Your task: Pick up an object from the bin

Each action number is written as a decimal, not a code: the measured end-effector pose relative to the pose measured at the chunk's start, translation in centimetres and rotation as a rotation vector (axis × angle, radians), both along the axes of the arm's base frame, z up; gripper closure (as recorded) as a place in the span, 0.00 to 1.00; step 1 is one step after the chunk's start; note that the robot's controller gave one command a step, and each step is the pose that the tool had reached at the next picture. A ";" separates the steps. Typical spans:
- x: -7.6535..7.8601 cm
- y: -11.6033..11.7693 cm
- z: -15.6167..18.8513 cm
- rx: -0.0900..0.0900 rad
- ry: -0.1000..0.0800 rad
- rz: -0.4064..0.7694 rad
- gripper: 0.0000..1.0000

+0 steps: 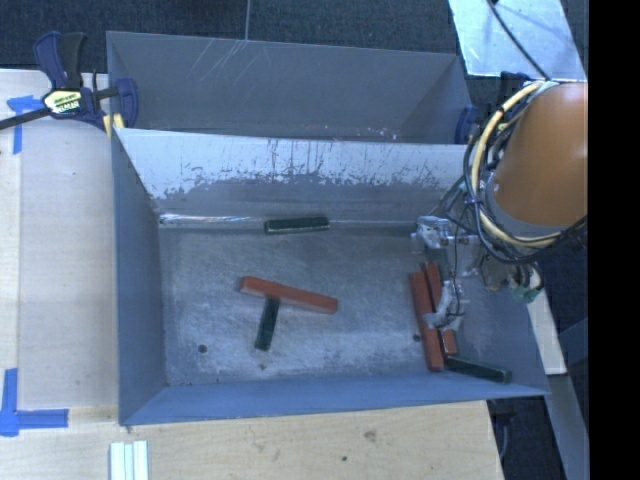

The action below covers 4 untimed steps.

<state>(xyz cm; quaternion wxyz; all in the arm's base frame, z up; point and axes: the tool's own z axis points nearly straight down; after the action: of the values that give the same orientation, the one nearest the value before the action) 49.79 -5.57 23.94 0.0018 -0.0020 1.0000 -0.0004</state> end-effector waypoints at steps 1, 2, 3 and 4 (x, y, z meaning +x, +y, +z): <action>0.7 -7.3 -9.8 0.000 0.007 0.222 0.00; 3.7 -8.2 -10.1 -0.003 -0.001 0.624 0.00; 5.7 -5.0 -10.0 -0.003 -0.002 1.029 0.00; 5.6 -3.4 -13.1 0.001 0.004 1.484 0.00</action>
Offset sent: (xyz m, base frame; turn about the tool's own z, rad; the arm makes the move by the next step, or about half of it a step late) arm 0.0080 -0.0701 -0.0948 -0.2267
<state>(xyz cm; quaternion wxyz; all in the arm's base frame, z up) 55.42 -8.95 10.87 -0.0001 -0.6774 0.7356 0.0013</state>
